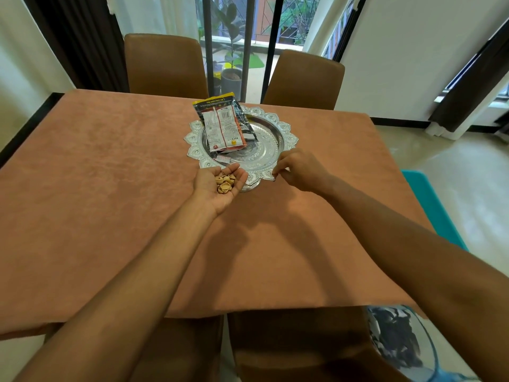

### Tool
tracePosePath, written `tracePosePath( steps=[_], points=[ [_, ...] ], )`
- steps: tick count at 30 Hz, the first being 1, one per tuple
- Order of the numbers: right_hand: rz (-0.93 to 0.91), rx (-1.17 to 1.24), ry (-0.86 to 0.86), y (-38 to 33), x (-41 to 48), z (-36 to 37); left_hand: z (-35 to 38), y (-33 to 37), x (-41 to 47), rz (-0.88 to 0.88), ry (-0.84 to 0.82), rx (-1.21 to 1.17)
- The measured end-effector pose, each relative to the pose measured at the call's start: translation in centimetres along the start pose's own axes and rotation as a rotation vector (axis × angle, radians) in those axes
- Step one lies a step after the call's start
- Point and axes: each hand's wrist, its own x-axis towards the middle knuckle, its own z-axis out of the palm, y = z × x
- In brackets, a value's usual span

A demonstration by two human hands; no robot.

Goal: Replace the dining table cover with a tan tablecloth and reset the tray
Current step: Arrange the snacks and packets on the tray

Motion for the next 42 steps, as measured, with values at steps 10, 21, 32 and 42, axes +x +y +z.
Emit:
tracePosePath(
  steps=[10,21,32,42],
  points=[
    [0.170,0.143,-0.016,-0.5,0.0,0.4,0.1,0.0,-0.3,0.001,-0.008,-0.016],
    [0.205,0.287,-0.177,0.6,0.0,-0.2,0.2,-0.2,-0.4,0.002,-0.008,-0.009],
    [0.135,0.225,-0.043,0.2,-0.7,0.9,-0.1,-0.1,0.0,0.006,0.000,-0.008],
    [0.393,0.471,0.091,-2.4,-5.2,9.9,-4.2,-0.8,0.1,0.015,-0.011,-0.067]
  ],
)
